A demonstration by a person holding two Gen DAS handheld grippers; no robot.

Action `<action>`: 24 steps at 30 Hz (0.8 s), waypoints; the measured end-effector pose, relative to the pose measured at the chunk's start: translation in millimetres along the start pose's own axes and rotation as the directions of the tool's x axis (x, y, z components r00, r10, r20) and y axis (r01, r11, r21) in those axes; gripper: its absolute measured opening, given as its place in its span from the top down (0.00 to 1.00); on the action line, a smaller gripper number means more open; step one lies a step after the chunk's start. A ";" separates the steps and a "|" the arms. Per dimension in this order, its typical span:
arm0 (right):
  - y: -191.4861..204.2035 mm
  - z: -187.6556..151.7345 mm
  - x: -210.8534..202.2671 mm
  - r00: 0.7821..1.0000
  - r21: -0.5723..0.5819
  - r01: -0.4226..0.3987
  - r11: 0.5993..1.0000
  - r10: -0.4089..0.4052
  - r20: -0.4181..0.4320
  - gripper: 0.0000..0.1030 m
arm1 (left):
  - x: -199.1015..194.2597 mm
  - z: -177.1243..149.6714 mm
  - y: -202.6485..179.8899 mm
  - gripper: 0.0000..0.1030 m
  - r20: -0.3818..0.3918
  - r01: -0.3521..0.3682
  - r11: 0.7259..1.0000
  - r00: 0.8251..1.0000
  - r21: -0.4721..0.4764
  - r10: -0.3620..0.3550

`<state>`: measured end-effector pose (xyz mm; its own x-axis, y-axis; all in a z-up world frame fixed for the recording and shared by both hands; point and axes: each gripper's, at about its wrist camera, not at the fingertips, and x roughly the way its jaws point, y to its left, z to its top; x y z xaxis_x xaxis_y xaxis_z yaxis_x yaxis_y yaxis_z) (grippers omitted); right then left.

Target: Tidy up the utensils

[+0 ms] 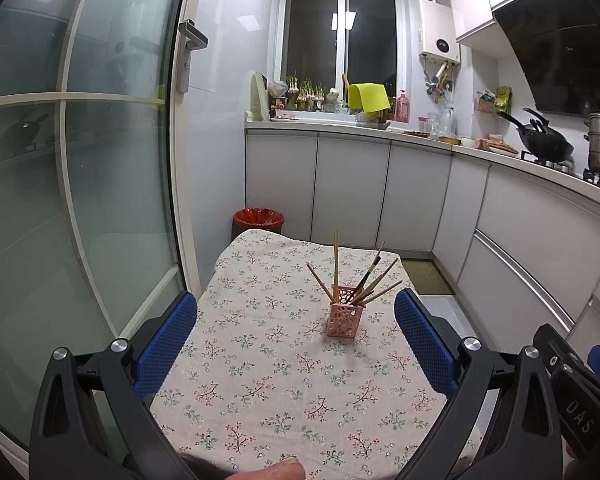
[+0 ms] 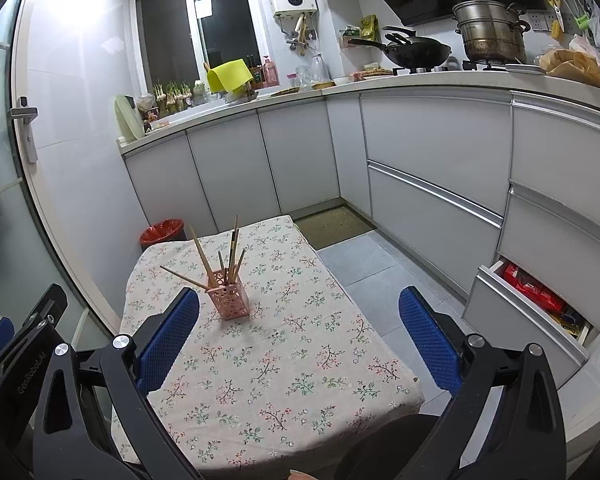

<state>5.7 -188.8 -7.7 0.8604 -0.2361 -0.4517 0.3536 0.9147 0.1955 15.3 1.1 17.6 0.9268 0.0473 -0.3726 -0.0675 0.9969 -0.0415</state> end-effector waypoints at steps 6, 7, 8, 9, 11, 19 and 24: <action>-0.8 -0.9 1.2 1.000 -0.001 0.001 1.000 -0.001 0.001 0.07 | 0.0 -1.1 -0.8 0.07 0.002 0.001 1.000 1.000 0.000 -0.001; -0.8 -1.3 1.4 1.000 0.000 -0.001 1.000 0.001 0.001 0.07 | 0.1 -1.3 -0.9 0.07 0.003 0.000 1.000 1.000 0.000 0.000; -0.8 -1.8 1.5 1.000 0.000 -0.001 1.000 0.001 0.001 0.07 | 0.2 -1.4 -1.1 0.07 0.002 0.001 1.000 1.000 0.001 -0.001; -0.5 -1.9 1.7 1.000 0.001 0.000 1.000 0.000 0.001 0.07 | 0.1 -1.3 -1.0 0.07 0.002 0.002 1.000 1.000 0.000 -0.002; -0.8 -1.7 1.4 1.000 0.000 0.001 1.000 -0.001 0.000 0.07 | 0.4 -1.3 -0.9 0.07 0.002 0.001 1.000 1.000 0.000 -0.001; 0.1 -6.3 4.6 1.000 0.004 0.002 1.000 -0.002 -0.011 0.07 | -1.6 -3.9 -3.3 0.07 0.049 0.003 1.000 0.999 0.010 -0.004; -1.6 -6.4 7.2 1.000 0.015 0.001 1.000 -0.001 -0.020 0.07 | -2.0 -6.7 -8.7 0.07 0.073 0.012 0.999 0.997 0.031 -0.014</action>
<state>9.0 -189.9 -16.9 0.8527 -0.2301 -0.4689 0.3598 0.9096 0.2078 11.6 -8.1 12.4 0.9521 0.0373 -0.3035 -0.0447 0.9988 -0.0175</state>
